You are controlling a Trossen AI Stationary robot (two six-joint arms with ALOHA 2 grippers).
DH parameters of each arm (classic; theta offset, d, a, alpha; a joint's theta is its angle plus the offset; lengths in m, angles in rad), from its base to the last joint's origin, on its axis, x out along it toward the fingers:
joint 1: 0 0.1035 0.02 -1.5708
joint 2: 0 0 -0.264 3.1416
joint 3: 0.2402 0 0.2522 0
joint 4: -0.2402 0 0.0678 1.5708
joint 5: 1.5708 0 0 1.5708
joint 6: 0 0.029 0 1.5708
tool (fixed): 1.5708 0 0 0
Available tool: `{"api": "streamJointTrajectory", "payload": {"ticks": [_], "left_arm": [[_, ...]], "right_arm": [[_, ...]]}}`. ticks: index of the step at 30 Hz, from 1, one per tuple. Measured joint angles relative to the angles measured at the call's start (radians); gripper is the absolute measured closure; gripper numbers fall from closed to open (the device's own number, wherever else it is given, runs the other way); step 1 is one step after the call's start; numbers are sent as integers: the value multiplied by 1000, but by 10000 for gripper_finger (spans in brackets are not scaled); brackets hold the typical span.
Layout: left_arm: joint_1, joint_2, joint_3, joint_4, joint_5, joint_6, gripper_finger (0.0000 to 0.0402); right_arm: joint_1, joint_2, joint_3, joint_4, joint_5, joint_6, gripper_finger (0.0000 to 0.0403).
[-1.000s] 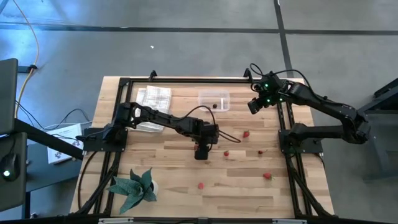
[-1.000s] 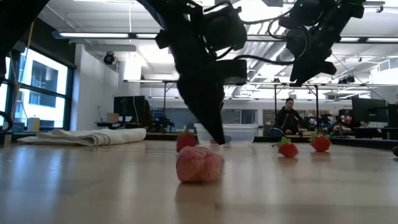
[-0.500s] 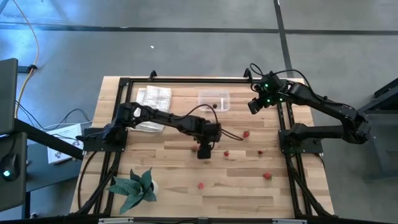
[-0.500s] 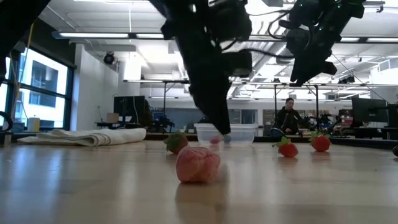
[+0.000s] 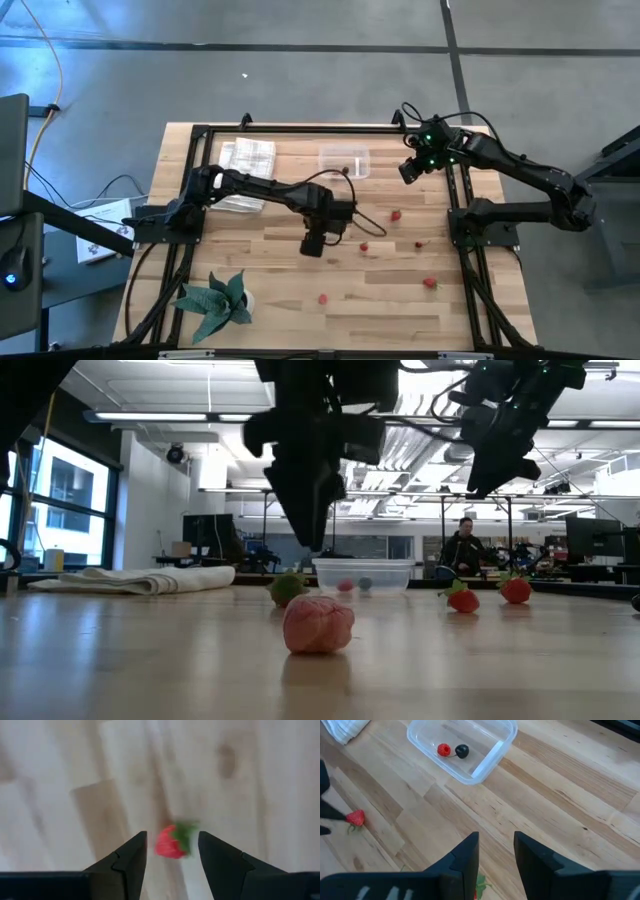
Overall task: Pick and placing Produce into tupperware
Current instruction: Put the red strawberry into the transparent container
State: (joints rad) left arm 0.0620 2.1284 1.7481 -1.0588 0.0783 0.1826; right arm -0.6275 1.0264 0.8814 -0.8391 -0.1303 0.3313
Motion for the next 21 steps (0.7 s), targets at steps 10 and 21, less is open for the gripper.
{"api": "streamJointTrajectory", "payload": {"ticks": [10,21], "left_arm": [[-26,-1,-26,-1,45,224,234],[-51,-1,-105,99,43,233,234]], "right_arm": [[0,0,0,0,0,0,288],[0,0,0,1,8,6,288]]}}
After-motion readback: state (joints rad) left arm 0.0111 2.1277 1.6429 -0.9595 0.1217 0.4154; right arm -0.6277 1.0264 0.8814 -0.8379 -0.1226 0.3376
